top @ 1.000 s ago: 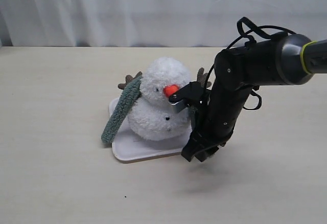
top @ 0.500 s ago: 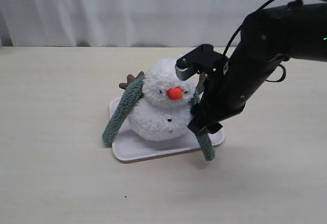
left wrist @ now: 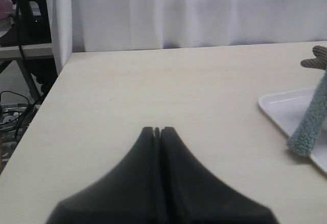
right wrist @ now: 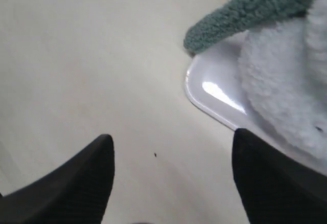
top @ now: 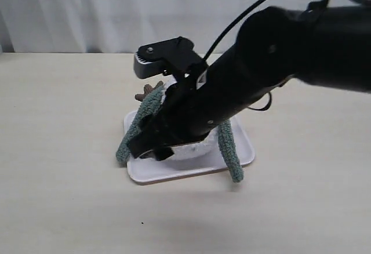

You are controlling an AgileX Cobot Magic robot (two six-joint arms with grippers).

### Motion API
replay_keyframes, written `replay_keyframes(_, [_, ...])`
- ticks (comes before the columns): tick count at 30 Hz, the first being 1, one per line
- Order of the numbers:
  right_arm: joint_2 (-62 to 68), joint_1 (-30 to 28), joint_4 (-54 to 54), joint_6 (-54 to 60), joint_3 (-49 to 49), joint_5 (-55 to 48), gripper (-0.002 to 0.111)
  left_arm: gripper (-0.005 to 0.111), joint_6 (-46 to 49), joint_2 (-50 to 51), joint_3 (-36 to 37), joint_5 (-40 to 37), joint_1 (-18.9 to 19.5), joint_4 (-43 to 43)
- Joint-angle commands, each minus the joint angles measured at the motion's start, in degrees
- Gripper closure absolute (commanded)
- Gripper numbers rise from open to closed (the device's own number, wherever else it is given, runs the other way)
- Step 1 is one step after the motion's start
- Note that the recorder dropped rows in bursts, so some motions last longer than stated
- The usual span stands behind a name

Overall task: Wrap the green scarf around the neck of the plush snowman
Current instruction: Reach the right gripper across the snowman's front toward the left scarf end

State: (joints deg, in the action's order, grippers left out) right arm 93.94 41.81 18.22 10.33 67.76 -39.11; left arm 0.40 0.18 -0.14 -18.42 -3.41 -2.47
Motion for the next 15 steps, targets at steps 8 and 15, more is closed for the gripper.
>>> replay_keyframes(8, [17.2,4.7,7.9,-6.3,0.2,21.5,0.042,0.107,-0.1,-0.2,0.1,0.7,0.0,0.1])
replay_keyframes(15, [22.3,7.6,10.6,-7.1,0.2,34.1,0.042,0.107,-0.1,-0.2,0.1,0.7,0.0,0.1])
